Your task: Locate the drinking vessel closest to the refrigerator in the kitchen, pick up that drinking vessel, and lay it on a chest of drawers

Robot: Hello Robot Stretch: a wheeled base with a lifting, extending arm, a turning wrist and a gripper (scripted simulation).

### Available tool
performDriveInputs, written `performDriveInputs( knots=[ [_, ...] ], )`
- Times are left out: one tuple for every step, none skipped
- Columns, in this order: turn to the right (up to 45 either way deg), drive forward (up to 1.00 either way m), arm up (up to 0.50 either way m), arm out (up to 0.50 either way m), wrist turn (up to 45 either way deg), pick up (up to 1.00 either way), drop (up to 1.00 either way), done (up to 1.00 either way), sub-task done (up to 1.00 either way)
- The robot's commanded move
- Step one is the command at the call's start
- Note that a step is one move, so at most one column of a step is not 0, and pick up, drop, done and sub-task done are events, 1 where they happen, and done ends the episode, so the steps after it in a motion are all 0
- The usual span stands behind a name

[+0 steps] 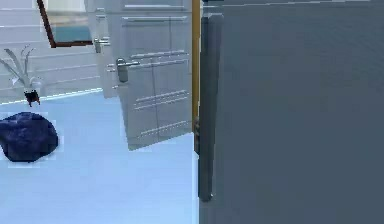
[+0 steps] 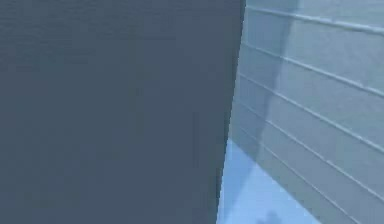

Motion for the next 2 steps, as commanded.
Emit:
performDriveInputs(
  knots=[
    [-45.0,0.0,0.0,0.0,0.0,0.0,0.0,0.0,0.0],
    [-9.0,0.0,0.0,0.0,0.0,0.0,0.0,0.0,0.0]
  ],
)
